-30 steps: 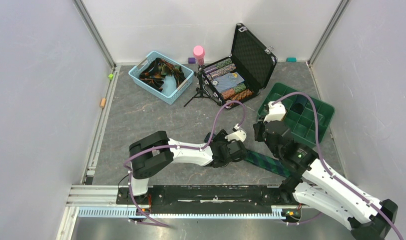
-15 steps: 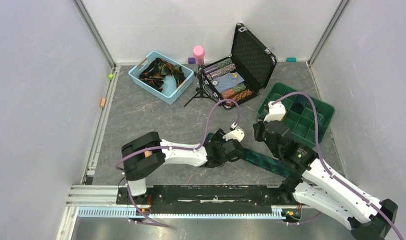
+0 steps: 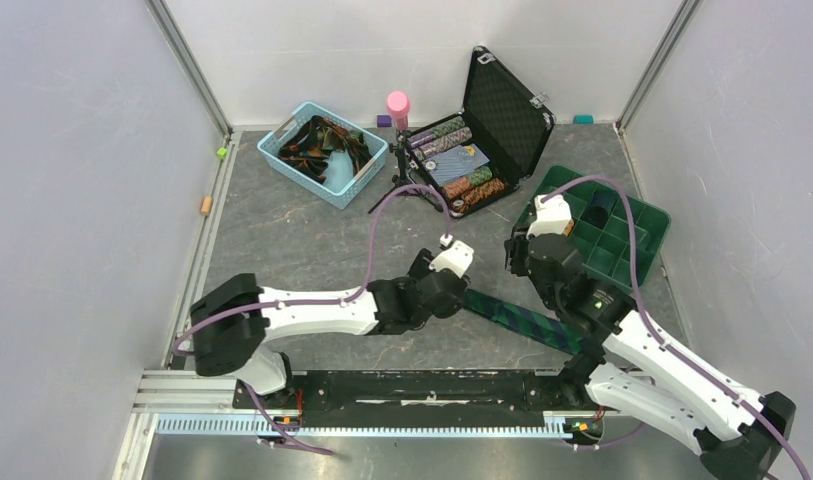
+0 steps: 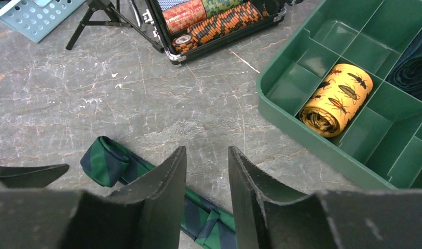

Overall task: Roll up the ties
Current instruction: Roll the tie at the center of the board.

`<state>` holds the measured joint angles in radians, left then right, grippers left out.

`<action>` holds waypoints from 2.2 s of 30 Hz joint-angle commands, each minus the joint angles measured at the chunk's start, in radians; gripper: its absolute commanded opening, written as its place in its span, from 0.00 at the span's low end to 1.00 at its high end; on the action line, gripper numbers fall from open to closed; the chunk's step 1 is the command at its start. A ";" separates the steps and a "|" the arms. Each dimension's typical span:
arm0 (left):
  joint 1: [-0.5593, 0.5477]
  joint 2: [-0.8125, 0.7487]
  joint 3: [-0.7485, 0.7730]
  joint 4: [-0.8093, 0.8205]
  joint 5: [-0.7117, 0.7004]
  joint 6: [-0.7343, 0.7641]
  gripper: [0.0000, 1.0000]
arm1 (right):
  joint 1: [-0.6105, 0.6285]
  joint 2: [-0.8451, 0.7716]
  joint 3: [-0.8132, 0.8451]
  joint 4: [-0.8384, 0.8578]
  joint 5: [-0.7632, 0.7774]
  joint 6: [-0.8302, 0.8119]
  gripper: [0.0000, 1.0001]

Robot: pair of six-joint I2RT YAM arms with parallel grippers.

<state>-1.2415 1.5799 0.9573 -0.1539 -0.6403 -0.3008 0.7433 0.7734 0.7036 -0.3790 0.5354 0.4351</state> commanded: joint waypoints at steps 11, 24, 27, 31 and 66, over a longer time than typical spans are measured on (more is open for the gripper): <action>0.495 -0.458 -0.210 -0.045 0.337 -0.219 0.81 | 0.005 0.415 0.203 0.082 -0.460 -0.294 0.89; 0.847 -0.634 -0.357 -0.127 0.546 -0.339 0.96 | 0.112 0.852 0.335 0.209 -0.665 -0.420 0.98; 0.853 -0.649 -0.362 -0.137 0.543 -0.337 0.96 | 0.116 0.890 0.355 0.209 -0.656 -0.426 0.98; 0.857 -0.653 -0.362 -0.141 0.541 -0.338 0.96 | 0.118 0.941 0.377 0.198 -0.638 -0.460 0.98; 0.860 -0.633 -0.371 -0.131 0.542 -0.346 0.96 | 0.117 1.058 0.358 0.167 -0.586 -0.503 0.42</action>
<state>-0.3874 0.9432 0.5945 -0.3050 -0.1184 -0.6163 0.8577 1.8042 1.0489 -0.2123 -0.0490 -0.0547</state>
